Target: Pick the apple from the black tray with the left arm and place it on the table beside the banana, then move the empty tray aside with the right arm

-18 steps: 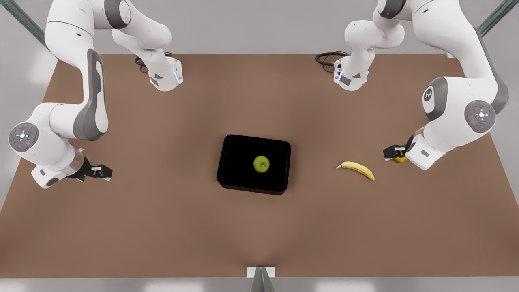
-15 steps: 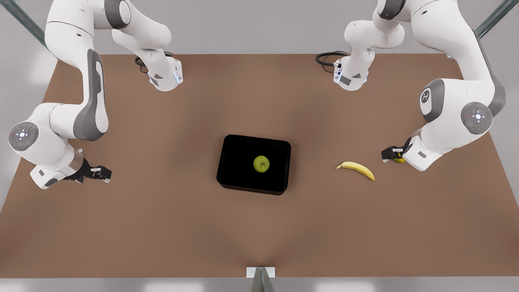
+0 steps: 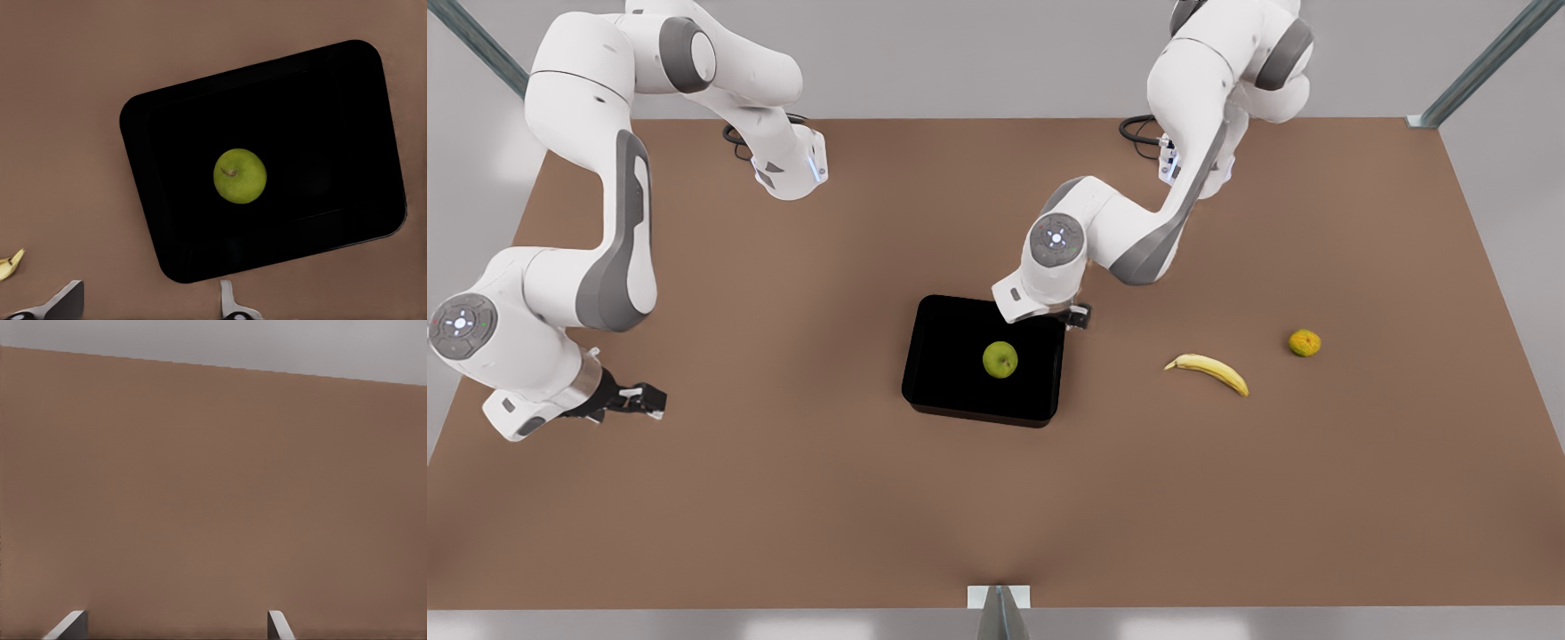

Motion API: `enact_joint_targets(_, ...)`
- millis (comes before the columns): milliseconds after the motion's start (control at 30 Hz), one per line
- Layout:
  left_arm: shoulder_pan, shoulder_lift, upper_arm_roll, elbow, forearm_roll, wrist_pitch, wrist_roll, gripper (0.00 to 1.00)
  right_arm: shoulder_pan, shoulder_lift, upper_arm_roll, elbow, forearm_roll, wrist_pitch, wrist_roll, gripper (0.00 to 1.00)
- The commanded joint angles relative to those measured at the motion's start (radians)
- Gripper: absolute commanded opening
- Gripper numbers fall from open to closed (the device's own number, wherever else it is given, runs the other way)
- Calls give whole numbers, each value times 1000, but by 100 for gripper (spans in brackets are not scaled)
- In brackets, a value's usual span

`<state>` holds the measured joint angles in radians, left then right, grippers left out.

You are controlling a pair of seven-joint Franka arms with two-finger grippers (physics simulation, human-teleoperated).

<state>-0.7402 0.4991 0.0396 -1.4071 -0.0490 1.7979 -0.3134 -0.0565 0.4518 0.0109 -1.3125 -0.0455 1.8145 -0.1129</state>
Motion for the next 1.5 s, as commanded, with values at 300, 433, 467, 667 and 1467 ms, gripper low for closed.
enact_joint_targets(300,-24,297,-9,158,11,322,-668,100,0,1,6,1,1,-40,-19,100)
enact_joint_targets(433,-44,315,-12,146,90,354,-665,100,0,1,8,1,1,-40,-19,100)
enact_joint_targets(467,-56,315,-14,125,130,368,-650,100,0,1,7,1,1,-40,-19,100)
enact_joint_targets(667,-84,306,-12,17,185,439,-624,100,0,2,8,1,-1,-40,-19,100)
enact_joint_targets(1467,-90,332,-9,-76,247,575,-697,74,0,2,9,1,-1,-37,-17,100)
